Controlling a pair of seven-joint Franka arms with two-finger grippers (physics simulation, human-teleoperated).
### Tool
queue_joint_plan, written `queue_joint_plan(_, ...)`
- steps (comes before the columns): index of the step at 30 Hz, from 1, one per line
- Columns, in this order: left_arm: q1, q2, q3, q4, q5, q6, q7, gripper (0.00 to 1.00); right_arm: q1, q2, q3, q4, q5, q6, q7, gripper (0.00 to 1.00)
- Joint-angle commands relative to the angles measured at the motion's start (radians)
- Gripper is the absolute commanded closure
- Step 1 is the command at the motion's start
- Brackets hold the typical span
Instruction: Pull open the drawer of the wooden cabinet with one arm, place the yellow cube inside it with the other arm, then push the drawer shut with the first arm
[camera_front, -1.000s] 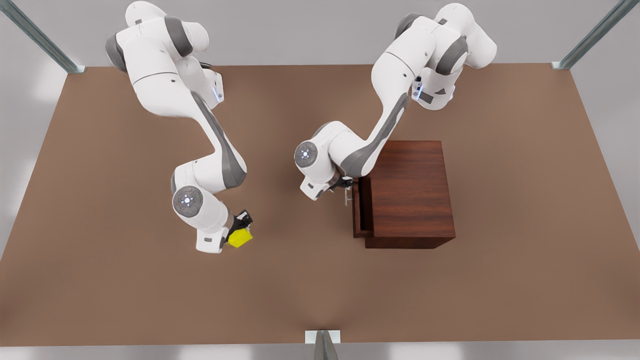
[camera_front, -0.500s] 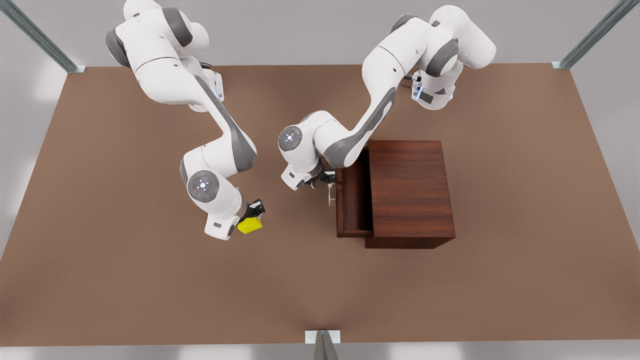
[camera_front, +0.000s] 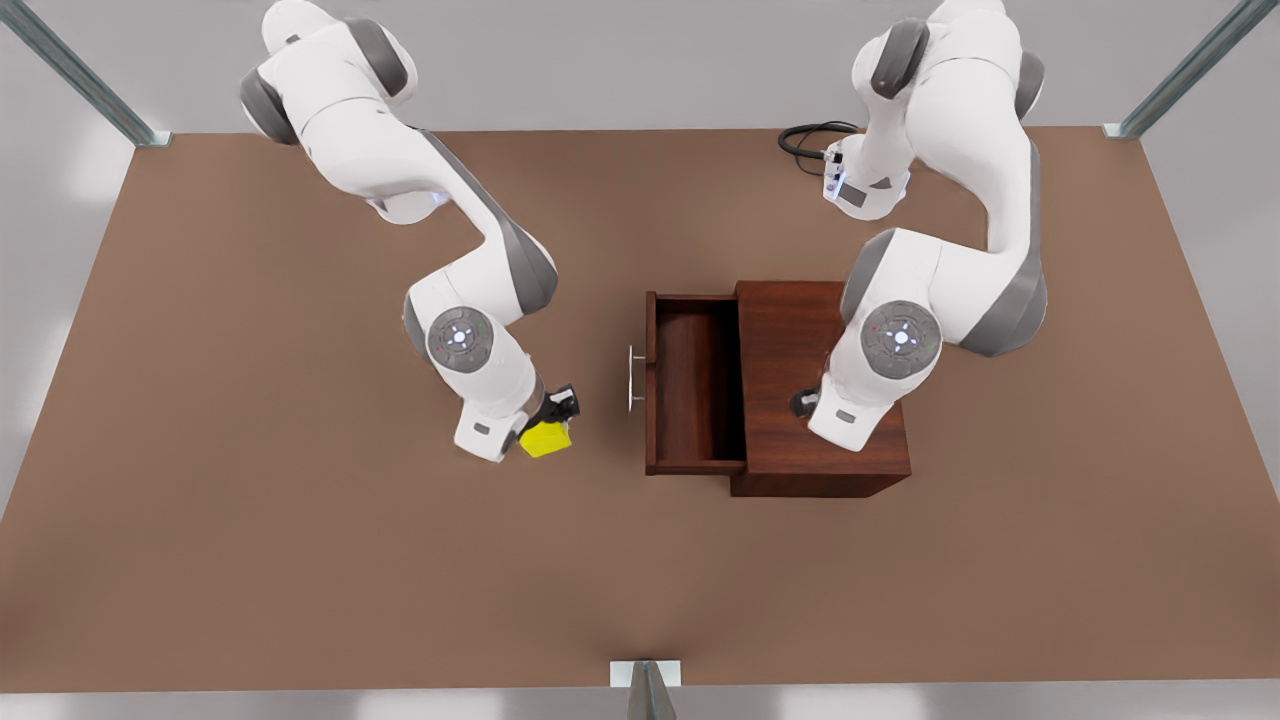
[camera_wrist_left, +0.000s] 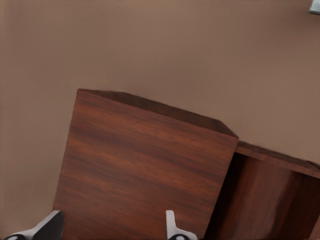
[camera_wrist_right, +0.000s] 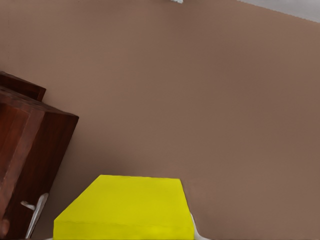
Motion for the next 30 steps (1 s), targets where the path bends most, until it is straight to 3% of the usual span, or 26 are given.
queue_joint_plan(1,0.05,-0.003,-0.001,0.0,-0.002,-0.077,0.579,0.0,0.066,0.035,-0.004,0.082,-0.008,-0.102,0.507,0.38)
queue_joint_plan(6,0.103,-0.018,0.011,0.0,0.027,-0.071,0.729,0.0,0.218,0.106,-0.006,0.192,-0.007,-0.121,0.797,0.38)
queue_joint_plan(10,0.108,-0.017,0.033,0.0,0.027,-0.07,0.768,0.0,0.331,0.173,-0.072,0.262,-0.007,-0.122,0.883,0.38)
queue_joint_plan(17,0.131,-0.018,0.043,-0.001,0.025,-0.071,0.774,0.0,0.36,0.242,-0.073,0.324,-0.005,-0.095,0.932,0.34)
queue_joint_plan(18,0.131,-0.02,0.043,-0.001,0.025,-0.073,0.775,0.0,0.36,0.245,-0.072,0.325,-0.004,-0.079,0.942,0.24)
queue_joint_plan(19,0.131,-0.023,0.043,-0.001,0.024,-0.073,0.772,0.0,0.36,0.247,-0.072,0.325,-0.004,-0.078,0.946,0.07)
queue_joint_plan(20,0.131,-0.037,0.043,-0.001,0.024,-0.071,0.769,0.0,0.362,0.247,-0.072,0.325,-0.004,-0.078,0.946,0.0)
queue_joint_plan(23,0.129,-0.038,0.045,-0.001,0.025,-0.073,0.764,0.0,0.362,0.246,-0.07,0.325,-0.004,-0.078,0.946,0.0)
queue_joint_plan(27,0.122,-0.047,0.039,-0.001,0.018,-0.077,0.647,0.0,0.236,0.117,-0.069,0.267,-0.002,-0.146,0.737,0.0)
queue_joint_plan(30,0.091,-0.063,0.037,-0.001,-0.149,-0.073,0.017,0.0,0.09,-0.107,-0.069,0.064,-0.04,-0.197,0.523,0.0)
